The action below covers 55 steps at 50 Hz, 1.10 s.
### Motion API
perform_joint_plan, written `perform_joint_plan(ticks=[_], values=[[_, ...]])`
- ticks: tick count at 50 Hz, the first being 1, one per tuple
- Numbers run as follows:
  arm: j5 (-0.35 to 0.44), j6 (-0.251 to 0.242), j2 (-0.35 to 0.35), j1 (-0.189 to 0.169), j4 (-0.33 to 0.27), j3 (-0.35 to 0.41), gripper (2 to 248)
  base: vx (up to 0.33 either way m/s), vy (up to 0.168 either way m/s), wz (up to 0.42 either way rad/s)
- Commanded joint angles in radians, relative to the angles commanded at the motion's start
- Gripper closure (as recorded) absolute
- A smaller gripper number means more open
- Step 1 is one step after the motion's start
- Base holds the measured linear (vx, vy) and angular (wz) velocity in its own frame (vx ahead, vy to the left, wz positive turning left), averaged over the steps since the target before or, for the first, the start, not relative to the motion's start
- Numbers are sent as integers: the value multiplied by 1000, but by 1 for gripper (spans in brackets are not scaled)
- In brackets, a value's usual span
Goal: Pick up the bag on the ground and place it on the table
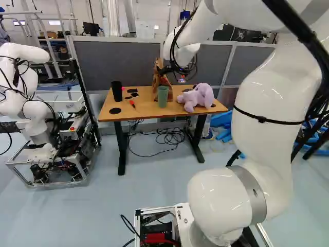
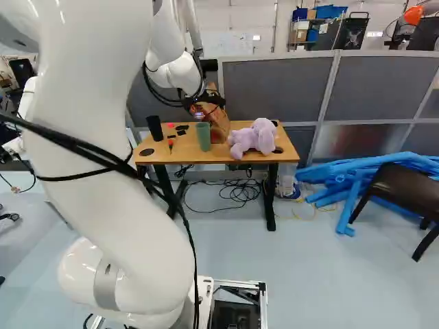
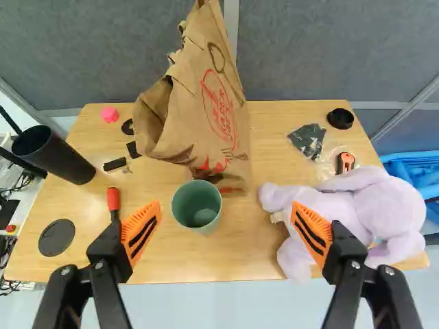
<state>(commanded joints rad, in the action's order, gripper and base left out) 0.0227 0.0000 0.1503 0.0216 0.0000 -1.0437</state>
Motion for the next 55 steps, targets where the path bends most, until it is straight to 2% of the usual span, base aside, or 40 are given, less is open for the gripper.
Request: perform_joint_plan(ticks=[30, 55], values=[[346, 0, -175, -9, 0, 389, 3, 0, 0, 0], [565, 0, -285, -14, 0, 636, 3, 0, 0, 0]])
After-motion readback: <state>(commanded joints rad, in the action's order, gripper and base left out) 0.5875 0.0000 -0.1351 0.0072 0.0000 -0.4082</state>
